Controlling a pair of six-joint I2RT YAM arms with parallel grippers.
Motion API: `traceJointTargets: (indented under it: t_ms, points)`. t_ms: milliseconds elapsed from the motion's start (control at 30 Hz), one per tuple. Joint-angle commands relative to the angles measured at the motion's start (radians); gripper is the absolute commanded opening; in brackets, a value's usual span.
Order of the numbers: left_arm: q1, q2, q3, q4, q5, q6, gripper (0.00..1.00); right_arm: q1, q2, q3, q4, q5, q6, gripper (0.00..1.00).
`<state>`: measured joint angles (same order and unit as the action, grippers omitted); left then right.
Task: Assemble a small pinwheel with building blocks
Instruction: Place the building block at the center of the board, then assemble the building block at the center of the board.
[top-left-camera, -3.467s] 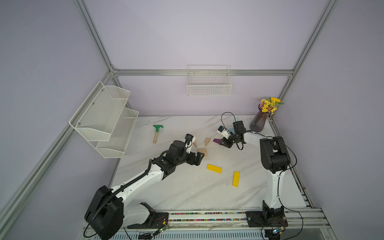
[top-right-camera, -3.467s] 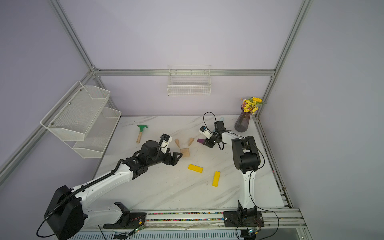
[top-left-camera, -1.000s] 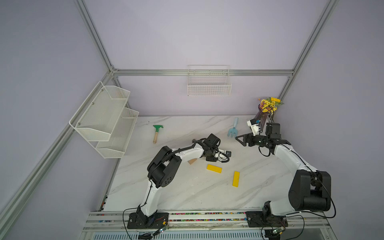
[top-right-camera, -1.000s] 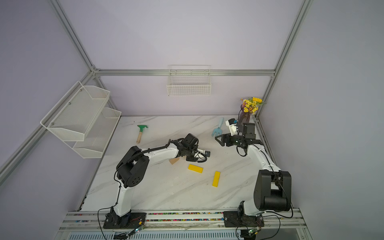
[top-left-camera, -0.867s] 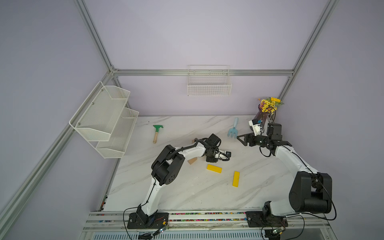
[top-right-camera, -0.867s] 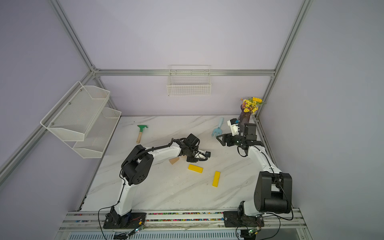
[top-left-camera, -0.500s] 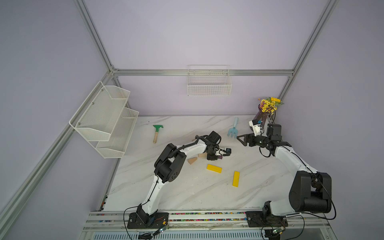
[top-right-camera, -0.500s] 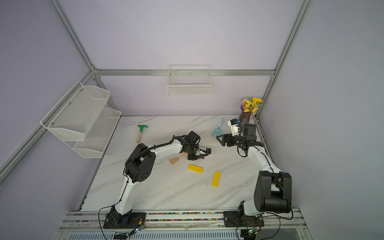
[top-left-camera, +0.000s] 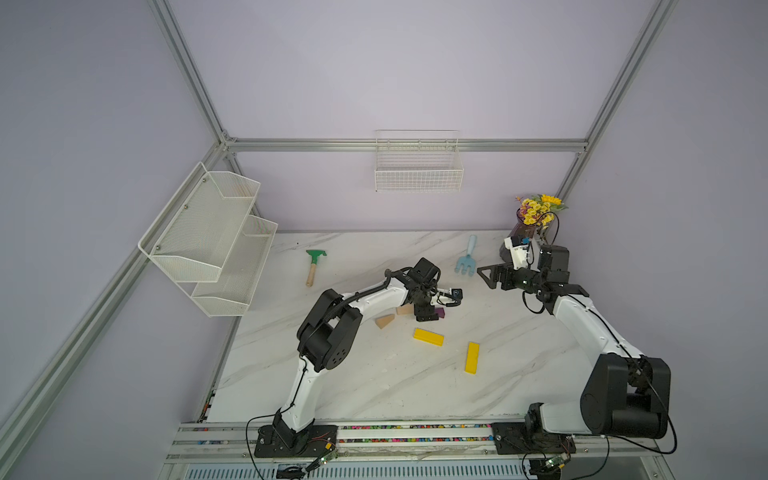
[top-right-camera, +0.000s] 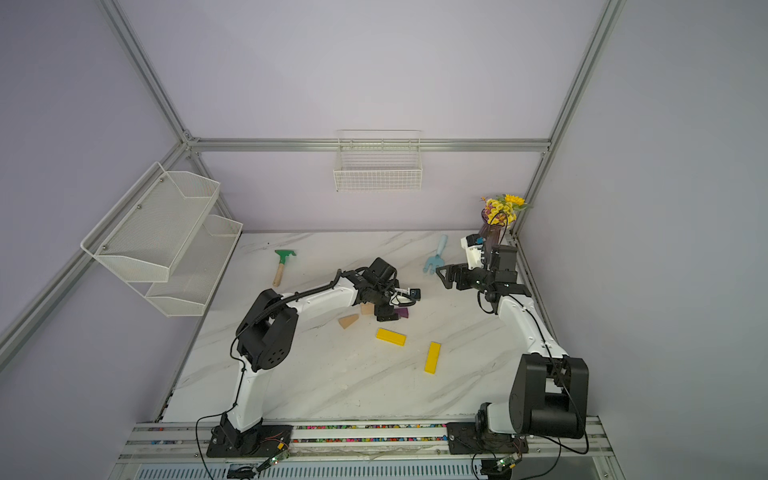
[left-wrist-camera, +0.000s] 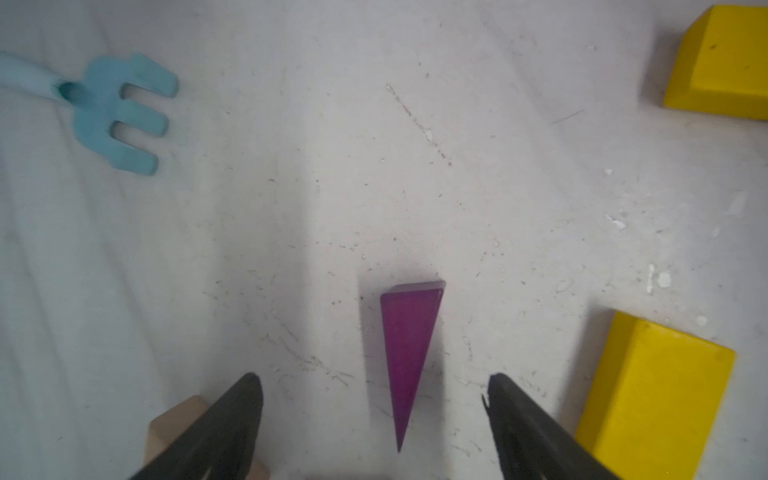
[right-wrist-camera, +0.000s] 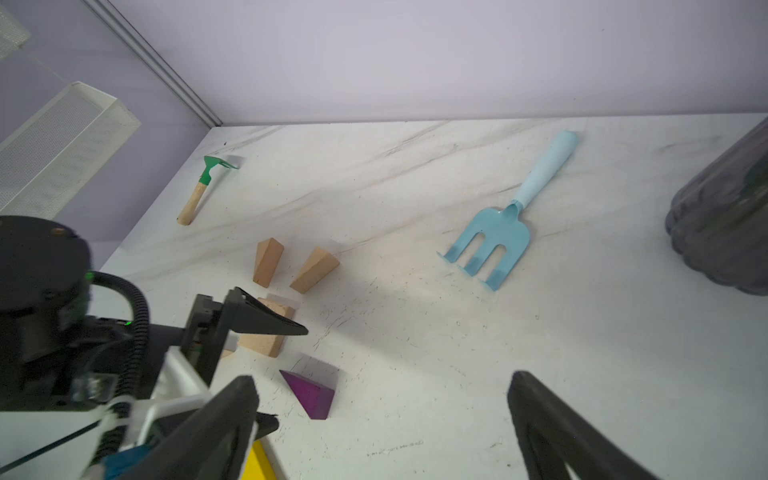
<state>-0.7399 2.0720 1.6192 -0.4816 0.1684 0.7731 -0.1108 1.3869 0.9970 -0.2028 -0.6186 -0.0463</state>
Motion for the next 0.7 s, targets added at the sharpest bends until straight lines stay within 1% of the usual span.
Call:
traceJointTargets:
  t_ms: [0, 67, 100, 133, 167, 233, 300, 333, 433, 533, 667]
  points:
    - [0.009, -0.199, -0.047, 0.142, -0.035, -0.093, 0.93, -0.003, -0.024, 0.032, -0.036, 0.042, -0.021, 0.97]
    - [0.024, -0.286, -0.115, 0.229, -0.069, -0.164, 0.95, 0.02, -0.011, 0.035, -0.06, 0.048, -0.014, 0.97]
    - [0.032, -0.321, -0.146, 0.274, -0.107, -0.214, 0.97, 0.047, -0.008, 0.032, -0.063, 0.076, -0.001, 0.97]
    - [0.044, -0.358, -0.186, 0.336, -0.162, -0.289, 1.0, 0.087, -0.011, 0.022, -0.057, 0.112, 0.018, 0.95]
    - [0.06, -0.394, -0.222, 0.387, -0.204, -0.367, 1.0, 0.145, -0.017, 0.009, -0.046, 0.158, 0.035, 0.93]
    - [0.106, -0.449, -0.269, 0.437, -0.224, -0.499, 1.0, 0.26, -0.008, -0.004, -0.037, 0.266, 0.091, 0.89]
    - [0.157, -0.491, -0.294, 0.443, -0.245, -0.621, 1.0, 0.358, 0.03, 0.014, -0.072, 0.364, 0.135, 0.82]
    - [0.186, -0.511, -0.3, 0.433, -0.238, -0.681, 1.0, 0.403, 0.055, 0.03, -0.091, 0.419, 0.162, 0.79]
    - [0.249, -0.56, -0.315, 0.394, -0.224, -0.815, 1.0, 0.495, 0.123, 0.065, -0.135, 0.53, 0.21, 0.73]
    - [0.267, -0.599, -0.335, 0.318, -0.232, -0.857, 1.0, 0.556, 0.194, 0.102, -0.194, 0.562, 0.236, 0.7]
    - [0.27, -0.65, -0.409, 0.303, -0.227, -0.836, 1.0, 0.623, 0.259, 0.115, -0.238, 0.634, 0.238, 0.7]
